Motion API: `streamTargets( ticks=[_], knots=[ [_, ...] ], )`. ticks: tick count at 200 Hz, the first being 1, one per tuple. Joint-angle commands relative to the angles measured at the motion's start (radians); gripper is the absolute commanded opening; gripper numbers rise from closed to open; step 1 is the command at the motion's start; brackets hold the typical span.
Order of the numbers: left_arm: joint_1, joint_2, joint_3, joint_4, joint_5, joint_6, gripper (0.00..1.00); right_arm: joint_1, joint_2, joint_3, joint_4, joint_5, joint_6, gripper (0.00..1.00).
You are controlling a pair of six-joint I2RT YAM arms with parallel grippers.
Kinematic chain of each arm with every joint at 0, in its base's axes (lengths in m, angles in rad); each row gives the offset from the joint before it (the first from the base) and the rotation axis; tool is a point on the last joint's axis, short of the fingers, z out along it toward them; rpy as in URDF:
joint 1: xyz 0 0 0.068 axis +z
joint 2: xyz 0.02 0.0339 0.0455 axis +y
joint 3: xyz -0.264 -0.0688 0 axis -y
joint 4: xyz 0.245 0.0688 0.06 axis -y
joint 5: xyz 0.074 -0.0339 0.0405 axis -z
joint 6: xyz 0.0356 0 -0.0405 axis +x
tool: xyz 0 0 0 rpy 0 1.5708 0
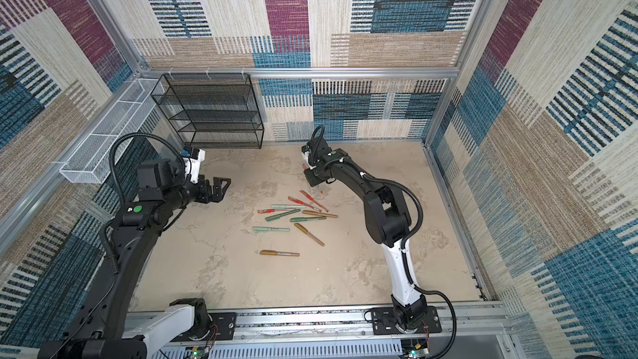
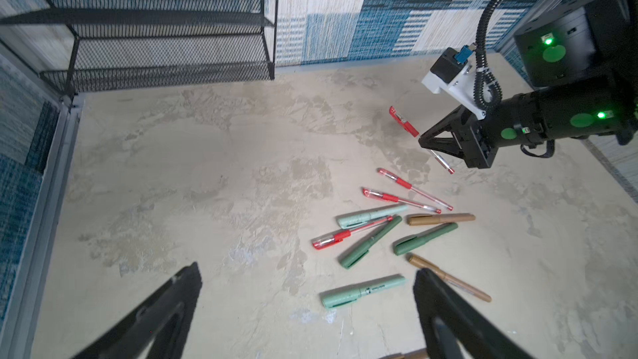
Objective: Open the pen caps
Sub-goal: 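Lift the red pen toward the left gripper while the left gripper moves toward it, then close the left gripper on the red cap of the held pen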
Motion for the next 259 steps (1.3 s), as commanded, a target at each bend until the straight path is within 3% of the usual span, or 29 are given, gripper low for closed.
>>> streamTargets(
  ticks=[1,40,59,88,119,147,237,259],
  knots=[
    [-0.005,0.036,0.088,-0.094,0.057,-0.042,1.00,0.020,-0.111,-0.082,0.145,-0.033,0.081,0.07],
    [-0.006,0.075,0.086,-0.018,0.205,-0.179,0.99,0.112,-0.341,-0.367,0.474,-0.029,0.247,0.06],
    [0.000,0.079,0.037,0.052,0.370,-0.224,0.98,0.179,-0.411,-0.460,0.584,0.008,0.316,0.06],
    [0.001,0.073,-0.056,0.181,0.535,-0.312,0.96,0.304,-0.485,-0.585,0.735,0.096,0.398,0.06],
    [0.011,0.071,-0.140,0.283,0.583,-0.373,0.95,0.387,-0.520,-0.662,0.854,0.129,0.478,0.06],
    [0.010,0.068,-0.168,0.320,0.609,-0.381,0.90,0.439,-0.511,-0.665,0.887,0.145,0.473,0.06],
    [0.007,0.103,-0.165,0.364,0.603,-0.413,0.57,0.500,-0.421,-0.586,0.873,0.124,0.438,0.05],
    [0.006,0.109,-0.167,0.374,0.597,-0.420,0.44,0.506,-0.417,-0.592,0.890,0.113,0.433,0.05]
  ],
)
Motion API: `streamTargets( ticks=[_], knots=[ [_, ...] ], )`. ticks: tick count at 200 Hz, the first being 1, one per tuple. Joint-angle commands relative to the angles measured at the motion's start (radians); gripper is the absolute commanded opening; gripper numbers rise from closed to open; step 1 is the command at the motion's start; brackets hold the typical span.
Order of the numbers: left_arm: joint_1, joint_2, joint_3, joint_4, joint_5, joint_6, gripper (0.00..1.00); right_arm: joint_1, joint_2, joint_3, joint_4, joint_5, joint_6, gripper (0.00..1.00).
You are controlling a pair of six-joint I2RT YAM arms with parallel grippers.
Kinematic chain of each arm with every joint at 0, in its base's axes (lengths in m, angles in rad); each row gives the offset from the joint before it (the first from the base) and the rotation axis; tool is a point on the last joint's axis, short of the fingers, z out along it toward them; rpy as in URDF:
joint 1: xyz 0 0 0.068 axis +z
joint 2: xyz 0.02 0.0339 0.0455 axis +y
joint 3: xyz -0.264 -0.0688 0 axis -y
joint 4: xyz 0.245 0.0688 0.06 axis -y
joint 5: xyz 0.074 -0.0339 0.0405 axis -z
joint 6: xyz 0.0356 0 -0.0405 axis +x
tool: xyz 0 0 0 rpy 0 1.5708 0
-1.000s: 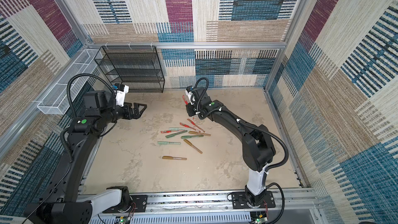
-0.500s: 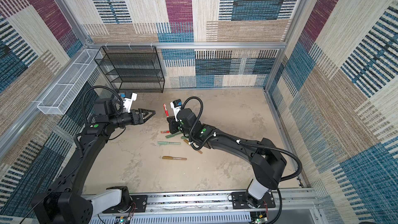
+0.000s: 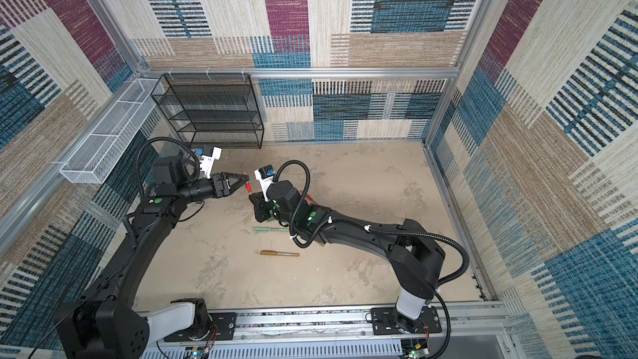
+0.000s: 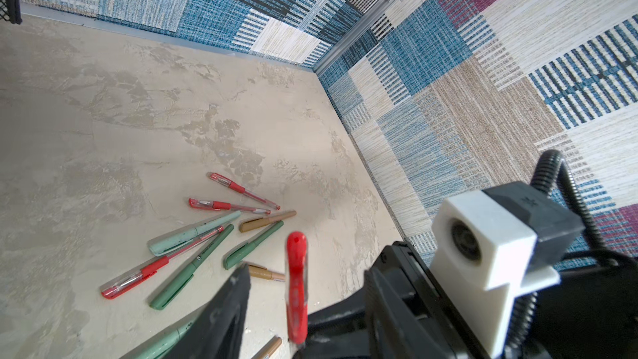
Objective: Open the pen caps
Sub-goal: 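Close the left gripper on the red cap of the held pen, then pull the pen out of the cap with the right gripper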
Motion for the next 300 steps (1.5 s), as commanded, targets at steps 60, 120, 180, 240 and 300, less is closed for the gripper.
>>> streamTargets(
  ticks=[60,120,180,240,300],
  knots=[
    [0.002,0.008,-0.003,0.057,0.000,-0.036,0.10,0.020,0.038,0.042,0.038,-0.015,-0.039,0.05],
    [0.002,0.000,-0.010,0.053,0.007,-0.028,0.00,0.021,0.054,0.060,0.023,-0.010,-0.047,0.20],
    [0.002,0.004,0.004,0.031,0.007,0.000,0.00,0.020,0.075,0.079,0.003,-0.011,-0.048,0.10],
    [0.012,0.007,0.049,-0.047,-0.059,0.065,0.00,0.021,0.037,-0.011,0.036,-0.021,-0.028,0.00],
    [0.053,0.026,0.104,-0.076,-0.116,0.046,0.00,0.026,-0.025,-0.180,0.121,-0.036,0.054,0.00]
  ],
)
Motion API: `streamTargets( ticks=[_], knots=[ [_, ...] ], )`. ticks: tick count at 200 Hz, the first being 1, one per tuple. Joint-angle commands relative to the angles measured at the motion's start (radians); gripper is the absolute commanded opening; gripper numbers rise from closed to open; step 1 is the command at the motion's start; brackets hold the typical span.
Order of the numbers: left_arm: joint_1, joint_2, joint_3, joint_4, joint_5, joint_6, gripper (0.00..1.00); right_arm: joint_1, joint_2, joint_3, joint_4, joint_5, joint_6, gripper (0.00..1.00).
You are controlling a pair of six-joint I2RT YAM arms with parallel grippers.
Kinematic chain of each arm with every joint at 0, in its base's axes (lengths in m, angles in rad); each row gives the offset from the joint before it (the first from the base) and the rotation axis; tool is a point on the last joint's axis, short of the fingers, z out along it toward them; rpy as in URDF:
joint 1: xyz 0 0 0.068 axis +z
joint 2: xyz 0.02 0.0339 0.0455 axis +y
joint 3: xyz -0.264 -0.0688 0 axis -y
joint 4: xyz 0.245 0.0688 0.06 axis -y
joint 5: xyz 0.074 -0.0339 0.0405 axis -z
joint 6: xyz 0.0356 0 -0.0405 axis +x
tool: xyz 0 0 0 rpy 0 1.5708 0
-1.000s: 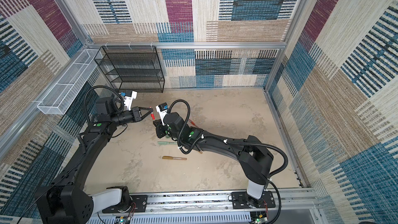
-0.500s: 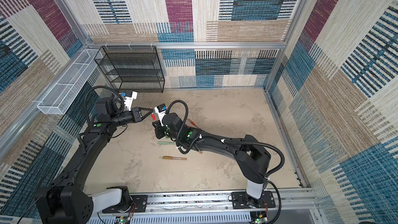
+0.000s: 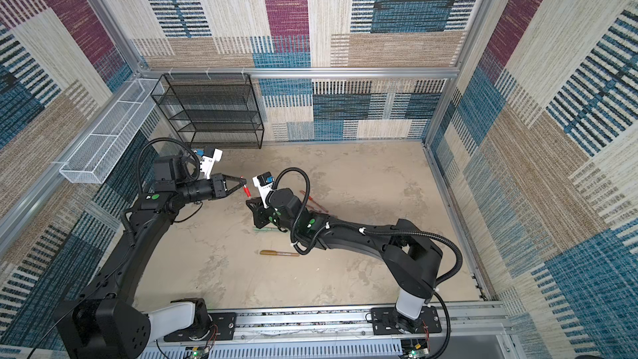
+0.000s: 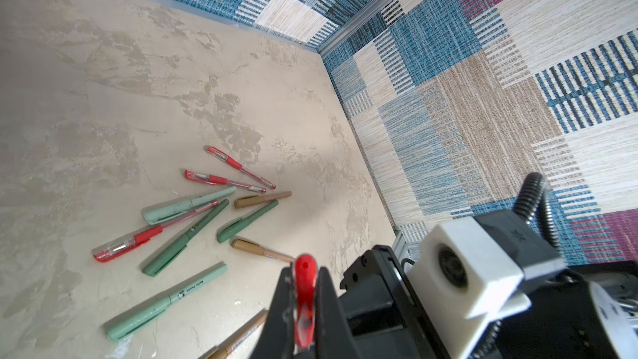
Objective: Open the pen caps
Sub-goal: 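Pull the pen out of the cap with the right gripper, then set the red cap down with the left gripper while the right carries the pen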
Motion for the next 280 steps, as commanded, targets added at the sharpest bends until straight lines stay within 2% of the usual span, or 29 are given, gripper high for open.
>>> streamTargets(
  ticks=[1,45,82,116,181,228,280],
  knots=[
    [0.028,0.009,0.032,0.097,-0.121,0.016,0.00,0.004,-0.022,-0.053,-0.057,-0.001,0.055,0.00],
    [0.046,0.025,0.063,0.060,-0.193,0.040,0.00,0.004,-0.078,-0.132,-0.026,0.021,0.071,0.00],
    [0.046,0.062,0.102,-0.050,-0.355,0.186,0.00,0.001,-0.130,-0.145,-0.110,0.111,0.069,0.00],
    [0.045,0.186,0.179,-0.164,-0.583,0.306,0.00,-0.046,-0.183,-0.175,-0.206,0.124,0.087,0.00],
    [0.046,0.448,0.265,-0.248,-0.783,0.424,0.00,-0.167,-0.322,-0.264,-0.368,0.078,0.075,0.00],
    [0.041,0.664,0.408,-0.342,-0.803,0.436,0.00,-0.224,-0.425,-0.347,-0.400,0.064,0.084,0.00],
    [0.032,0.867,0.548,-0.418,-0.834,0.436,0.00,-0.237,-0.500,-0.413,-0.420,0.065,0.110,0.00]
  ],
)
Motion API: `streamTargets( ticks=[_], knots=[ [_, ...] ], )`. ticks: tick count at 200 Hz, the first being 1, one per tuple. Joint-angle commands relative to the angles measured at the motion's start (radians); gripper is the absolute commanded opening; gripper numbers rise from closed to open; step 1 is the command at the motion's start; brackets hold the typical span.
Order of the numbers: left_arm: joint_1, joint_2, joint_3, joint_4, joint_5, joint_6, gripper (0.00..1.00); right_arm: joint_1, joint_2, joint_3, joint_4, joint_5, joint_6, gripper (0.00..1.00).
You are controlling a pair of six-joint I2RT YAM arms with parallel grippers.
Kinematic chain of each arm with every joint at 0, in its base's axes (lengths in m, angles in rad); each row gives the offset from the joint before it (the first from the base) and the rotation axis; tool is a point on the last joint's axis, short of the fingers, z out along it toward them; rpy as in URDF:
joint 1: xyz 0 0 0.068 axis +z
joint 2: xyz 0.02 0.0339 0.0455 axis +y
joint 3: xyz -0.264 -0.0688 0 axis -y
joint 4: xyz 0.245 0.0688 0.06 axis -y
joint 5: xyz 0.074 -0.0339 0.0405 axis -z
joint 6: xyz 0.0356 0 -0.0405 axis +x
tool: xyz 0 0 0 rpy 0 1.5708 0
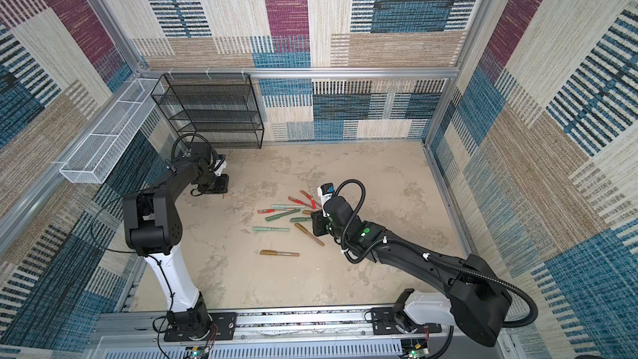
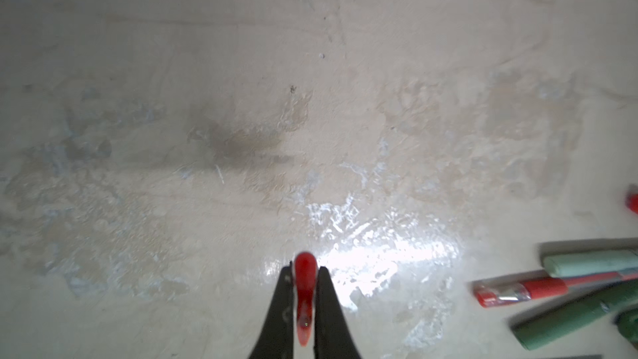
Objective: Open the pen caps
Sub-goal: 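Set the red cap down with the left gripper while the right carries the pen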
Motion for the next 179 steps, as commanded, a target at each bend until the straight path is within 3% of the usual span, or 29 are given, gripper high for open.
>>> streamTargets(
  ticks=[1,63,116,179],
  knots=[
    [-0.005,0.055,0.052,-0.071,-0.024,0.020,0.00,-0.003,-0.034,-0.019,-0.007,0.002,0.026,0.00],
    [-0.041,0.183,0.150,-0.121,-0.078,0.019,0.13,-0.008,-0.089,-0.042,-0.050,0.018,0.030,0.00],
    [-0.048,0.188,0.156,-0.126,-0.091,0.002,0.21,-0.012,-0.114,-0.053,-0.067,0.026,0.030,0.00],
    [-0.057,0.101,0.132,-0.130,-0.072,-0.015,0.48,-0.044,-0.092,0.006,-0.101,0.012,-0.021,0.00]
  ],
)
